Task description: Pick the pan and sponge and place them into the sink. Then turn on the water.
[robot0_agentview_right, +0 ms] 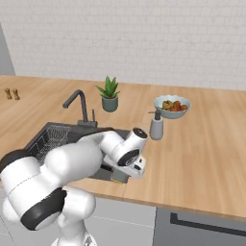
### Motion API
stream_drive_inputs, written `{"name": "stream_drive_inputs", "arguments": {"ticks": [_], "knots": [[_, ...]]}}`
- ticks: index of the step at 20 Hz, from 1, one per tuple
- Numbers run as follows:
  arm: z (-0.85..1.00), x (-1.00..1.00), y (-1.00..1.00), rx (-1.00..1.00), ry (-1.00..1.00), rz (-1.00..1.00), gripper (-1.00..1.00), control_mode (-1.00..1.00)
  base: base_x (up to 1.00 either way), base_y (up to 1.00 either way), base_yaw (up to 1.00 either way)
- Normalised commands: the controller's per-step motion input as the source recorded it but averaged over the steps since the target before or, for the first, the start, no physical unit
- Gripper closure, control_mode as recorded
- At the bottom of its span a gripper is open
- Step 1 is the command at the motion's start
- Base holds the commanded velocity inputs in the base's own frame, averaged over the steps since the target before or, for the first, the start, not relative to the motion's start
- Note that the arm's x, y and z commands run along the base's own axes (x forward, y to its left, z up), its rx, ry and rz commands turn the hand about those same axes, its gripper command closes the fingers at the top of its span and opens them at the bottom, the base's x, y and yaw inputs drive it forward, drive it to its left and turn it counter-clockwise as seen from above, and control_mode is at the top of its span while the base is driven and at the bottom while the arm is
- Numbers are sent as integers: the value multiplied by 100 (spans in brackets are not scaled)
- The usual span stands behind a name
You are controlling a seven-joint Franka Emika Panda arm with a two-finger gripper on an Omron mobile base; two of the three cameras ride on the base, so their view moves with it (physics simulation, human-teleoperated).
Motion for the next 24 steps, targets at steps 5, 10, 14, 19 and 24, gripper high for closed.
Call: {"name": "stream_drive_inputs", "arguments": {"ticks": [5,10,14,19,24], "knots": [[71,21,93,3,-14,-23,100,-100,0,0,0],[59,40,87,6,0,-14,100,-100,0,0,0],[1,71,62,10,0,-6,100,-100,0,0,0],[0,76,23,17,0,0,100,-100,0,0,0],[0,76,7,17,11,0,100,-100,0,0,0]]}}
